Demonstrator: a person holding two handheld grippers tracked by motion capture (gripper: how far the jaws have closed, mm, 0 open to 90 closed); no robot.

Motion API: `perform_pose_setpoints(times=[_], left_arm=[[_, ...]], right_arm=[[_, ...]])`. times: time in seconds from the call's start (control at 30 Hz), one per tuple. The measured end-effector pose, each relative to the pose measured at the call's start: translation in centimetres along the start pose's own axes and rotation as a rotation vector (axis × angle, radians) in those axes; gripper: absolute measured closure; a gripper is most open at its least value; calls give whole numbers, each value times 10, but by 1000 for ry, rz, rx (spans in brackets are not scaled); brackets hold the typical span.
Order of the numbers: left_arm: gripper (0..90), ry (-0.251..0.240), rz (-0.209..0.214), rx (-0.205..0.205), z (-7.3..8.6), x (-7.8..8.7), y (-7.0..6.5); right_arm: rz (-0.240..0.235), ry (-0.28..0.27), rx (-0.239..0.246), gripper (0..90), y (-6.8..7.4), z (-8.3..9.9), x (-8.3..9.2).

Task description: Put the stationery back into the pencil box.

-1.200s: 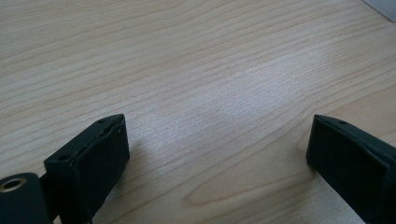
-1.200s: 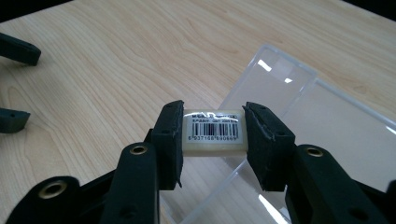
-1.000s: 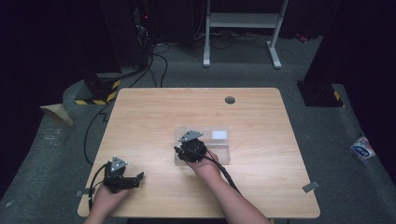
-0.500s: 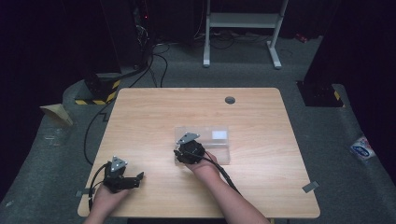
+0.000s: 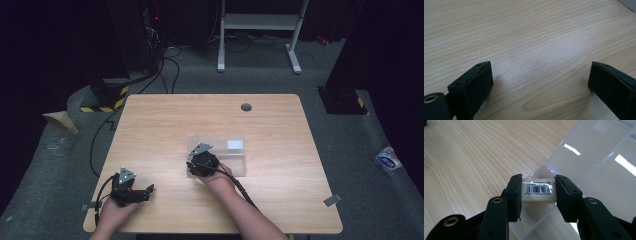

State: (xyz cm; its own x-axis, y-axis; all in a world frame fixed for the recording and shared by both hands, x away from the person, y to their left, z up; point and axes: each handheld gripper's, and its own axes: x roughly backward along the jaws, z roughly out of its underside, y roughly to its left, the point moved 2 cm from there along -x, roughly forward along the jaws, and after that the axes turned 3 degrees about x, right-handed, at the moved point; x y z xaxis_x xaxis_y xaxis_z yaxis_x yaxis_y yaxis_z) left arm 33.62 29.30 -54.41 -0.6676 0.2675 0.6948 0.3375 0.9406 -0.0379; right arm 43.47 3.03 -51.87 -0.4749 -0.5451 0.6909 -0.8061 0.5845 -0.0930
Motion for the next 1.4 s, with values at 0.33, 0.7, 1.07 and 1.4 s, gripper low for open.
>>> perform_pose_setpoints(times=[0.33,0.7,1.07,1.4], left_arm=[[62,0,0,0,0,0,0],[61,-2,-3,-3,0,0,0],[61,-2,-2,-2,0,0,0],[61,-1,-2,-2,0,0,0]], right_arm=[[8,-8,-13,524,-3,-2,4],[9,-34,-17,491,-2,-5,9],[9,-68,-29,361,-1,-9,18],[-23,-92,-57,197,-1,-12,30]])
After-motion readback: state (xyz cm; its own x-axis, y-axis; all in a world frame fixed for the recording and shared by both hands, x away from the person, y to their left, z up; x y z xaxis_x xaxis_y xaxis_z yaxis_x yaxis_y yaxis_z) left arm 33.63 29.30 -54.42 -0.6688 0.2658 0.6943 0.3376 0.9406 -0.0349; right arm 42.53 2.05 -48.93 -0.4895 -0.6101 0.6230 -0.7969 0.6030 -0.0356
